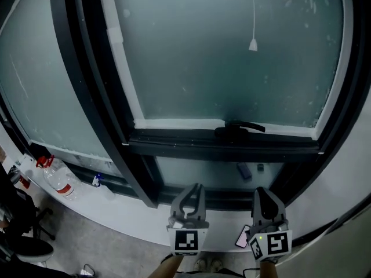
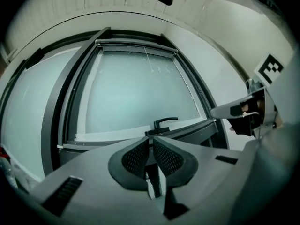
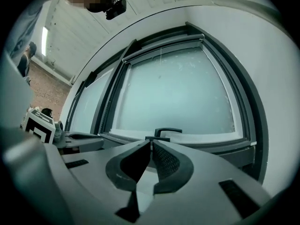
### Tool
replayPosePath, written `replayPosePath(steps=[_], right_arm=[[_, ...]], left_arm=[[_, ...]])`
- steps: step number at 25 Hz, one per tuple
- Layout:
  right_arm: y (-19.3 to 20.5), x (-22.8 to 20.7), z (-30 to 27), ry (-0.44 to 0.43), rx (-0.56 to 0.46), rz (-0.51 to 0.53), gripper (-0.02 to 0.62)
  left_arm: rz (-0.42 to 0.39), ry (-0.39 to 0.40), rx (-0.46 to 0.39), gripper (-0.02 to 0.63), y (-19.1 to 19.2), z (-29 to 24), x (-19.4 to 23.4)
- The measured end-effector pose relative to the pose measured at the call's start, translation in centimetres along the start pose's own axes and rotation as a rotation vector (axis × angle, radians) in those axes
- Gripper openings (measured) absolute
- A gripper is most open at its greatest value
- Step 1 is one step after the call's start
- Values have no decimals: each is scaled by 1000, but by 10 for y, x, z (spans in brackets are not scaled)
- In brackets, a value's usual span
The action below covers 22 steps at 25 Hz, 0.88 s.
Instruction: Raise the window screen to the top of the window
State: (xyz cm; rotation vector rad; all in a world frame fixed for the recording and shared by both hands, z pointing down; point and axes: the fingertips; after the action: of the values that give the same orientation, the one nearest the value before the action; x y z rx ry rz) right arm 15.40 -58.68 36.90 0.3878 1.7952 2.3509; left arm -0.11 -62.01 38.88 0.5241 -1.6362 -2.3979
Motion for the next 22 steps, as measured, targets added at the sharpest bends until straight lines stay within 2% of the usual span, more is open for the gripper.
replayPosePath(steps=[2,6,8,11,15,18,20,22], right_arm=[[9,6,11,18,37,-14,17],[16,20,29,5,77,-25,14],[13,30,41,-29,105,16,14],[10,43,71,-61,175,63,14],[-10,59,132,-88,74,54,14],[-22,76,183,-106,85,41,14],[-35,90,209,-134,84,7,14],[-49,106,230,-173,62,-10,14]], left_arm=[[32,15,0,31,1,12,-4],[104,16,68,31,19,36,-8],[88,5,73,31,16,48,-10],[23,-12,104,31,9,77,-15],[6,-35,107,31,-18,130,-33],[24,-36,130,31,-37,175,-59],[32,-25,115,31,-59,201,-77],[-39,-7,76,31,-84,223,-88]])
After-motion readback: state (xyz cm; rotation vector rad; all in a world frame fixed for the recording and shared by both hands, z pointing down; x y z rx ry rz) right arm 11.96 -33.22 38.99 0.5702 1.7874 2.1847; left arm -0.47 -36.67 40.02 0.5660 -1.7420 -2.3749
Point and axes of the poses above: the fingertips, and each gripper's own axes: z backward along the fingers, x to its left, y out of its underside, and after that the axes turned 7 degrees about -x, right-handed
